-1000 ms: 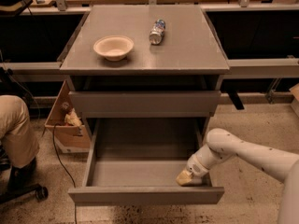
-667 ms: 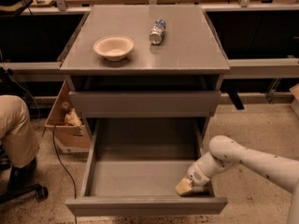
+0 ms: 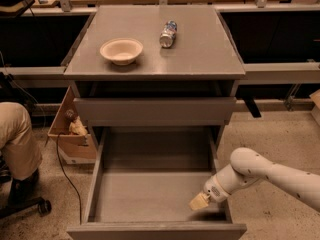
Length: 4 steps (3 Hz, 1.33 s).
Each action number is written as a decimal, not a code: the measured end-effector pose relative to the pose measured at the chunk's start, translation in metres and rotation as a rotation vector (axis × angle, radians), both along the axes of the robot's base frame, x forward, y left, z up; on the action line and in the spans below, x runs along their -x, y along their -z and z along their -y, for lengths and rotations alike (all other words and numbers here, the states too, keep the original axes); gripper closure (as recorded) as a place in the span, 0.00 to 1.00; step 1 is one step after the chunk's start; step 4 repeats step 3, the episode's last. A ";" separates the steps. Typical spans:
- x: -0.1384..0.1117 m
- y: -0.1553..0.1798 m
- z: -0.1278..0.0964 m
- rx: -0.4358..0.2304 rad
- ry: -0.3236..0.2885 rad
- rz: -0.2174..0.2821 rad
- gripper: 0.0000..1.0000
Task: Open middle drawer
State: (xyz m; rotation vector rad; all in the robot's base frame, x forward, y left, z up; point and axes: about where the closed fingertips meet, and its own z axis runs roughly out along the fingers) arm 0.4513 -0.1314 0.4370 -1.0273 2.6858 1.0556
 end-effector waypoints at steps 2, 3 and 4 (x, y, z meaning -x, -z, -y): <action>-0.074 -0.090 0.074 0.145 0.000 0.330 1.00; -0.082 -0.104 0.080 0.162 -0.004 0.364 0.85; -0.082 -0.104 0.080 0.162 -0.004 0.364 0.85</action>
Offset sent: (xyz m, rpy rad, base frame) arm 0.1279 -0.1321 0.1832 -0.2806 -0.5693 0.0136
